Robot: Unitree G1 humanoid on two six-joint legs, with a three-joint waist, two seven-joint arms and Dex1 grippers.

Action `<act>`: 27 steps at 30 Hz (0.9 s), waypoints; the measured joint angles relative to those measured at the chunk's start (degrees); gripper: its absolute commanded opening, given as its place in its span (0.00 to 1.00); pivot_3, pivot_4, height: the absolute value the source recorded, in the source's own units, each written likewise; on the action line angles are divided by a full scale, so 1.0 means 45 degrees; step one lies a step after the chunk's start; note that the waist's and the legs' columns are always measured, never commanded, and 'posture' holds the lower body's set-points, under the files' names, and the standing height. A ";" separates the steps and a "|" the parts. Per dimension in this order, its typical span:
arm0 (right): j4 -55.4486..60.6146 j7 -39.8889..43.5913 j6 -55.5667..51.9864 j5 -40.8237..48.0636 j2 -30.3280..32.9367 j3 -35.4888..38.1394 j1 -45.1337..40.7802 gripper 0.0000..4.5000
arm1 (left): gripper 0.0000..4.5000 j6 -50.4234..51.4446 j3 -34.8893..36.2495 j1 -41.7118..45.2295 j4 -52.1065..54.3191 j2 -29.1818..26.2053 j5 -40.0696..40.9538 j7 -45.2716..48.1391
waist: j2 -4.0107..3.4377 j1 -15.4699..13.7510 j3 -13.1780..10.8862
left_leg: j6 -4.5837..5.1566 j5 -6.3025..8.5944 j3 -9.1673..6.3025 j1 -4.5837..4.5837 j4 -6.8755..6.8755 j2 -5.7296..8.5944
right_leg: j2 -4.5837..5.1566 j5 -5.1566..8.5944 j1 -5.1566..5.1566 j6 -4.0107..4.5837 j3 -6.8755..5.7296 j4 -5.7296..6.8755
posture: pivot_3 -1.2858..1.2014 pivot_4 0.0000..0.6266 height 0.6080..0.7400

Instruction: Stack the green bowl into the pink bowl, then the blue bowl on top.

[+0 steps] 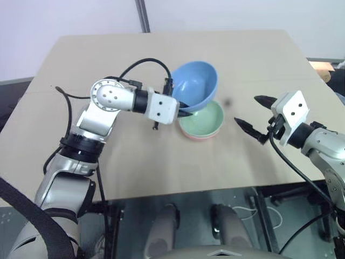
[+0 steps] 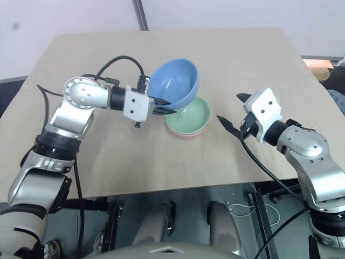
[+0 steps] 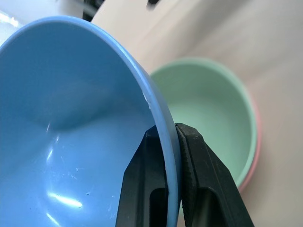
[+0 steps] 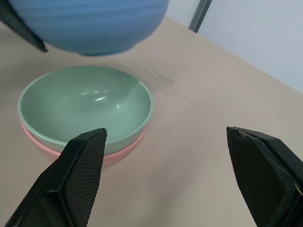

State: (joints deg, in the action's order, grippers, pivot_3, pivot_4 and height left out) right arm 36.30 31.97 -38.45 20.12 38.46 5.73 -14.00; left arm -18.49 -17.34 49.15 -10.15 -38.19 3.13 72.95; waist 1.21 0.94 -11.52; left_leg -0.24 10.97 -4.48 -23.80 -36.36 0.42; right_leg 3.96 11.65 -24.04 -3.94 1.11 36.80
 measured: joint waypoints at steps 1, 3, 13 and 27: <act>0.0025 -0.0048 0.0000 -0.0014 0.0000 0.0005 0.0033 0.98 | 0.20 -0.0146 -0.0149 0.0081 -0.0205 0.0226 -0.0037 0.0088 | 0.0000 -0.0013 0.0000 | 0.0000 0.0000 0.0000 -0.0002 -0.0008 0.0003 | 0.0002 0.0000 0.0005 -0.0001 0.0000 -0.0003 | 0.52 0.24 1.00; 0.0172 -0.0241 -0.0004 -0.0059 -0.0011 0.0008 0.0070 0.98 | 0.37 -0.0521 -0.0383 0.0197 -0.0862 0.0853 -0.0192 0.0167 | 0.0001 -0.0034 0.0000 | 0.0000 0.0000 -0.0001 -0.0007 -0.0010 0.0008 | 0.0005 -0.0001 0.0005 -0.0003 0.0000 -0.0007 | 0.52 0.24 1.00; 0.0313 -0.0238 -0.0164 -0.0016 0.0013 -0.0041 0.0352 0.98 | 0.89 0.0317 -0.0219 0.0119 -0.0793 0.0972 0.0141 0.0115 | 0.0000 0.0023 0.0000 | 0.0001 0.0001 -0.0005 -0.0004 -0.0009 0.0004 | 0.0004 -0.0001 0.0004 -0.0003 0.0002 -0.0004 | 0.52 0.24 1.00; -0.1666 0.1909 0.1146 0.0897 0.0463 0.0489 0.0488 1.00 | 0.95 0.9747 0.7776 -0.7566 0.5962 -0.0048 0.5332 -0.4454 | -0.0001 0.0229 0.0002 | -0.0002 0.0001 -0.0019 0.0026 -0.0005 -0.0015 | 0.0003 0.0014 0.0031 0.0024 -0.0015 -0.0005 | 0.52 0.24 1.00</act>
State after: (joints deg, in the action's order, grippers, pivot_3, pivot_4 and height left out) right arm 28.80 40.56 -33.30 24.15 40.55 7.93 -11.81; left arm 25.38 17.65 15.11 16.68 -38.40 27.12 52.91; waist 1.21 1.98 -11.51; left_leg -0.25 10.97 -4.56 -23.68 -36.39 0.35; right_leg 3.98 11.71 -23.90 -3.83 1.04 36.78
